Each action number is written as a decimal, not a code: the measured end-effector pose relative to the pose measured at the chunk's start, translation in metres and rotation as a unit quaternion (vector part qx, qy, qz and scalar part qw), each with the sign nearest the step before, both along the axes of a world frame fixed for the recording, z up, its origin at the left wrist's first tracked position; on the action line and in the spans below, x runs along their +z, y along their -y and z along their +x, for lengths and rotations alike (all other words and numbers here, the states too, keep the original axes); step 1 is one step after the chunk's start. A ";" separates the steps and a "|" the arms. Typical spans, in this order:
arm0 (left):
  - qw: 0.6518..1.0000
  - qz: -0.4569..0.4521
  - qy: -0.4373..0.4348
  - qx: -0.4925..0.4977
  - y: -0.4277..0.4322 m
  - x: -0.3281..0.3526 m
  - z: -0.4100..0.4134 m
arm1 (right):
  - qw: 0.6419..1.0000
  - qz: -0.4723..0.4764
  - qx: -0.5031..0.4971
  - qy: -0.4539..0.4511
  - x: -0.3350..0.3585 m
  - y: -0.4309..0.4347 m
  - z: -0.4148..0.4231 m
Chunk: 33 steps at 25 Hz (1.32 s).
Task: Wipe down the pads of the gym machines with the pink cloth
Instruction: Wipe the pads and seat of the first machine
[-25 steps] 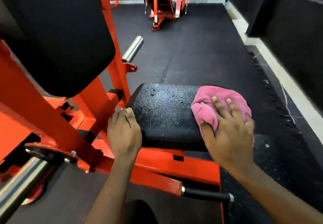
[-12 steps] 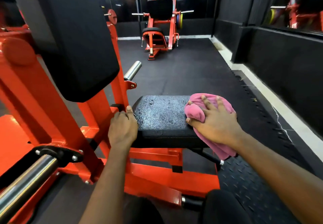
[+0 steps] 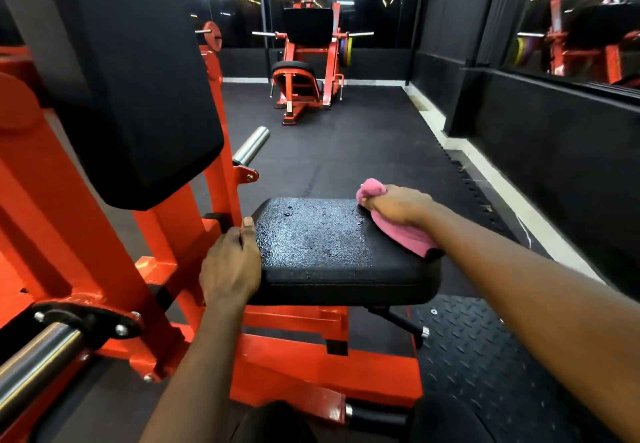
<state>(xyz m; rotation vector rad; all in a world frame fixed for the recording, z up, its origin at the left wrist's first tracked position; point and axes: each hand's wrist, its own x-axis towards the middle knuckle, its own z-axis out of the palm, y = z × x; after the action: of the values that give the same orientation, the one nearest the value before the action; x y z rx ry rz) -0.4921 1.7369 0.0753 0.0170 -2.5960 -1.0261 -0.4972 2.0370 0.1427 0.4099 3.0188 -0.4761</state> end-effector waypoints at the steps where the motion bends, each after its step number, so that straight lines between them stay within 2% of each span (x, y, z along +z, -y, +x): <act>1: 1.000 0.000 0.005 -0.001 0.001 0.001 0.001 | 1.000 -0.002 0.012 -0.016 0.000 0.001 0.007; 5: 1.000 0.003 0.015 0.003 0.000 0.003 0.004 | 0.995 -0.025 0.054 -0.085 -0.014 0.006 0.066; 7: 1.000 0.002 0.019 0.008 0.000 0.004 0.005 | 0.992 -0.054 0.077 -0.090 -0.017 0.015 0.105; 10: 1.000 -0.003 0.020 0.007 0.000 0.003 0.003 | 0.992 -0.020 0.108 -0.067 -0.017 0.030 0.138; 13: 1.000 -0.018 0.018 0.006 0.000 0.001 0.000 | 0.989 0.048 0.098 -0.097 -0.011 0.036 0.116; 16: 1.000 -0.017 0.013 0.005 0.001 -0.001 -0.002 | 0.992 0.089 0.068 -0.065 -0.005 0.025 0.052; 20: 1.000 0.001 0.017 0.007 0.001 -0.001 -0.002 | 0.999 0.018 0.002 0.028 -0.012 -0.002 -0.013; 24: 1.000 0.010 0.015 0.006 0.002 0.001 0.002 | 0.996 0.070 0.026 -0.041 -0.004 0.029 0.029; 28: 1.000 0.011 0.016 -0.002 0.002 0.005 0.006 | 0.992 0.055 0.105 -0.048 -0.006 0.068 0.085; 33: 1.000 0.009 0.017 -0.009 0.004 0.004 0.005 | 0.977 0.126 0.150 -0.081 -0.021 0.093 0.127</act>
<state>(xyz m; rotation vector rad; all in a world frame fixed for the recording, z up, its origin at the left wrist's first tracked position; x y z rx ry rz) -0.4875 1.7334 0.0793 0.0163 -2.6229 -1.0639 -0.3706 1.9440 0.1222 -0.0822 3.2280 -0.1106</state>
